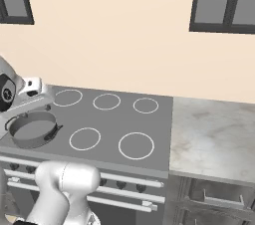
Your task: Turn on the burner for the pot on the stove. Wait thirty seconds for the pot to heat up. Then add the tomato to the pot.
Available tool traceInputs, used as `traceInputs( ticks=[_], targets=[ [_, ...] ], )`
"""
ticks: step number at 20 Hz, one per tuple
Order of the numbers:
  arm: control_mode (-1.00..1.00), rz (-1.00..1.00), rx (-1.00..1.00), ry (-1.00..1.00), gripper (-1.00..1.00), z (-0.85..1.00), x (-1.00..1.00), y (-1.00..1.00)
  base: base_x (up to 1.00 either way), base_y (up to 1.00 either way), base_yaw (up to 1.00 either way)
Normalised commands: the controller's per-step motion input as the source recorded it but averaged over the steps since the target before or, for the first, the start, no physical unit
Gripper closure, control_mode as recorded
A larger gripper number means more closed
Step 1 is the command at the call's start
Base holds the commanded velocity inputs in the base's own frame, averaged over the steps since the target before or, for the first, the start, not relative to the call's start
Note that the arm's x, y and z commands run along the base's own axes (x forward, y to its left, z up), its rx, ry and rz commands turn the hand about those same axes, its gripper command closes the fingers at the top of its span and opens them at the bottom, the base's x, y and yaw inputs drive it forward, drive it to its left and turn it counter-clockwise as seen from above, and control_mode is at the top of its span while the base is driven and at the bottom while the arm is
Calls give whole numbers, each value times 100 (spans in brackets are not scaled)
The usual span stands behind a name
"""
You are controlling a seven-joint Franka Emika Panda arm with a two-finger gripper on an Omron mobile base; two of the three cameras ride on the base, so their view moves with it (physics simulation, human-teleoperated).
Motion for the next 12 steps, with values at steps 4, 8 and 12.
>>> traceInputs(
  ticks=[4,8,12],
  targets=[
    [-100,13,0,0,-100,-30,-53,60,0,0,0],
    [-100,11,0,0,-100,-33,-40,51,0,0,0],
    [-100,8,2,0,-100,-43,-33,30,0,0,0]
  ],
)
